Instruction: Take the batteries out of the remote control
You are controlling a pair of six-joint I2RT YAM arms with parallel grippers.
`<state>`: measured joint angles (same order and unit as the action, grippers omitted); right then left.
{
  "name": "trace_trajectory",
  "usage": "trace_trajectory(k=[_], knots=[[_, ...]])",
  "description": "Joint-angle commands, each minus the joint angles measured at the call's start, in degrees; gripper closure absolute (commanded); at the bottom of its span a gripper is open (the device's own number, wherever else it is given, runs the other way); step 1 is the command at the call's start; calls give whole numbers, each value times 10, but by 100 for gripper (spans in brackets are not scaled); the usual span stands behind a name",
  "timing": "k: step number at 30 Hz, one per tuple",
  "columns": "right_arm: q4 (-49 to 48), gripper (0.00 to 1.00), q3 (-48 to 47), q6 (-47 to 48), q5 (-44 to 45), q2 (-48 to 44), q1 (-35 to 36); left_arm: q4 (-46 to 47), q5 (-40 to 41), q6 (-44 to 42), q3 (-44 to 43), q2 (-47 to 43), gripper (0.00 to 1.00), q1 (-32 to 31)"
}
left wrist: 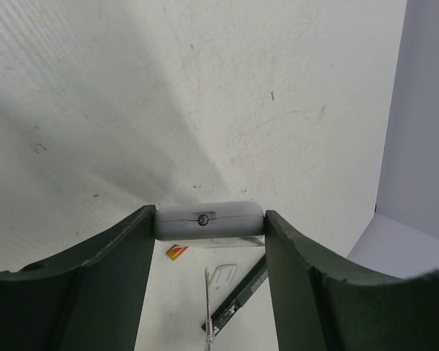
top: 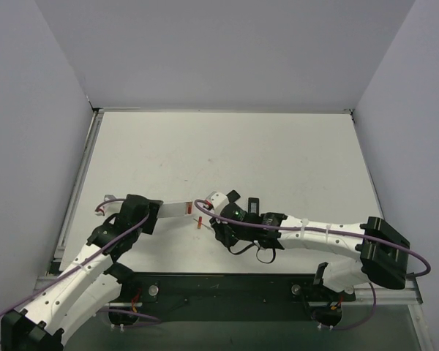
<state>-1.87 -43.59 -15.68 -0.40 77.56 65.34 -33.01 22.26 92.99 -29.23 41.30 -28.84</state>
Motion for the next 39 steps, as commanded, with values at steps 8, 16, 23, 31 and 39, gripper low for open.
trace_trajectory(k=[8,16,23,31,39], knots=[[47,100,-97,-145,88,64,11,-73,7,66,35,-25,100,5],[113,100,-149,-76,95,106,17,-41,23,16,41,-33,100,6],[140,100,-149,70,101,75,14,-77,3,-11,-31,37,100,6],[186,100,-128,172,53,-24,-7,-18,-45,-127,-63,25,100,35],[305,100,-159,232,31,-73,-30,-50,-142,-249,-186,154,100,58]])
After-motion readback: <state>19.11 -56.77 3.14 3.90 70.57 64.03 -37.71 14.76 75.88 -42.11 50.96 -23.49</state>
